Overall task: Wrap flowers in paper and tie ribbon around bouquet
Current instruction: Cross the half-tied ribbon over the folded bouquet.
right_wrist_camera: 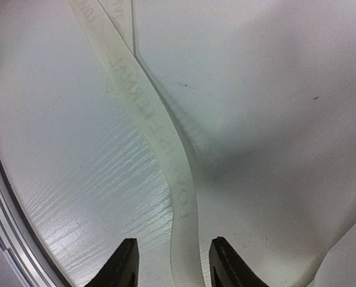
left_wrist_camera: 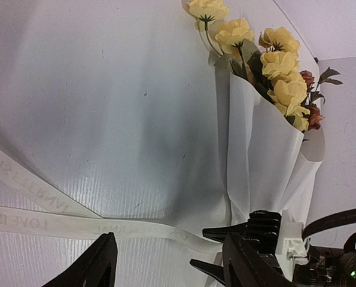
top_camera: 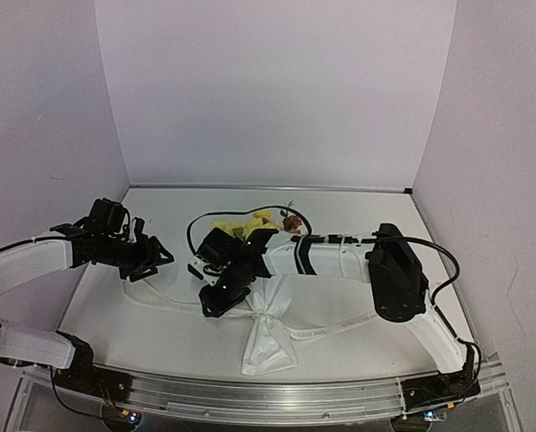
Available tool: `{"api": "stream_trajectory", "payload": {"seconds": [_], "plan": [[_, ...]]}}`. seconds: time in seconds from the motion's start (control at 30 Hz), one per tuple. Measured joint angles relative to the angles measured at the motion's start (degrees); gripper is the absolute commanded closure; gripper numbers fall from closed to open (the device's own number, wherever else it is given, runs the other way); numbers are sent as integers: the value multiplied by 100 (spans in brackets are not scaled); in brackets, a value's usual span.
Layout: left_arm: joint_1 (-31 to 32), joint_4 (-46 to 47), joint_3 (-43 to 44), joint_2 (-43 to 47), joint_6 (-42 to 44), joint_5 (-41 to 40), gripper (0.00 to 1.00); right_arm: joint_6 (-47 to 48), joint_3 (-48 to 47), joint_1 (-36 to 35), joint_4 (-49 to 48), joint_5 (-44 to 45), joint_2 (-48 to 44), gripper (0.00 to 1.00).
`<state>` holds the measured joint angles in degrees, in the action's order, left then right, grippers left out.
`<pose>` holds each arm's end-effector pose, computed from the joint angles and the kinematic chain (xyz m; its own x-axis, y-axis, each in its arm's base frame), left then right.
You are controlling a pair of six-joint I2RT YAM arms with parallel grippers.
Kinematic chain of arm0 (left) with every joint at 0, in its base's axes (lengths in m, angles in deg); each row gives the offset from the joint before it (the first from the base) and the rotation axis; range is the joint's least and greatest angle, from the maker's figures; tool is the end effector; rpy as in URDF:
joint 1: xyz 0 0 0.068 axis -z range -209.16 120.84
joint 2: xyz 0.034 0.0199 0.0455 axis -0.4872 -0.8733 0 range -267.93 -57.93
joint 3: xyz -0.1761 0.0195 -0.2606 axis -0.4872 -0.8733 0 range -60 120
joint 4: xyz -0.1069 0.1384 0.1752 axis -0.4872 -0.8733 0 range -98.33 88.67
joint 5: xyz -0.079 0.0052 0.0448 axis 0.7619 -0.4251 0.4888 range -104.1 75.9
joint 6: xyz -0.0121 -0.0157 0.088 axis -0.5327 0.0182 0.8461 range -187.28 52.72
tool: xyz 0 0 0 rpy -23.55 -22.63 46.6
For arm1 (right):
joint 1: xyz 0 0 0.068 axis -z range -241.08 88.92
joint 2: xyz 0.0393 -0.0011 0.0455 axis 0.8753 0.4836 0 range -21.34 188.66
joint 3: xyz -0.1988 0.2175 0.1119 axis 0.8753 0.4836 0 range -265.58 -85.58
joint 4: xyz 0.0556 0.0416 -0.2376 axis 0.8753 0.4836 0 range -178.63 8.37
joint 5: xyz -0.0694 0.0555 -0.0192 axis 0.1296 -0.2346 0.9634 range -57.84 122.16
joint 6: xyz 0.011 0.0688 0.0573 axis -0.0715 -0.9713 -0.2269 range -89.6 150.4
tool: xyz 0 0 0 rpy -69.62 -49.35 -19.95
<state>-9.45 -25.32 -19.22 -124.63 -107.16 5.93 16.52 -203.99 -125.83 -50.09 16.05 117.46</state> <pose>0.2054 -0.1028 0.2348 -0.8890 -0.3214 -0.3262 -0.0593 0.7871 -0.6140 0.2213 0.5216 0.1625 -0.5779 -0.6847 -0.4440 -0.8152 0.4580 0.3546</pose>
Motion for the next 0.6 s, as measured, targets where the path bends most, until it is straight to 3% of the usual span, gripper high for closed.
{"api": "stream_trajectory", "payload": {"seconds": [0.17,0.4,0.6], "plan": [[0,60,0,-16,0,123,40,-29,114,0,14,73,0,100],[5,306,-65,-45,26,438,41,-161,487,2,-53,361,-328,100],[249,631,-106,-87,149,688,40,-431,1738,24,-679,746,-1602,100]]}}
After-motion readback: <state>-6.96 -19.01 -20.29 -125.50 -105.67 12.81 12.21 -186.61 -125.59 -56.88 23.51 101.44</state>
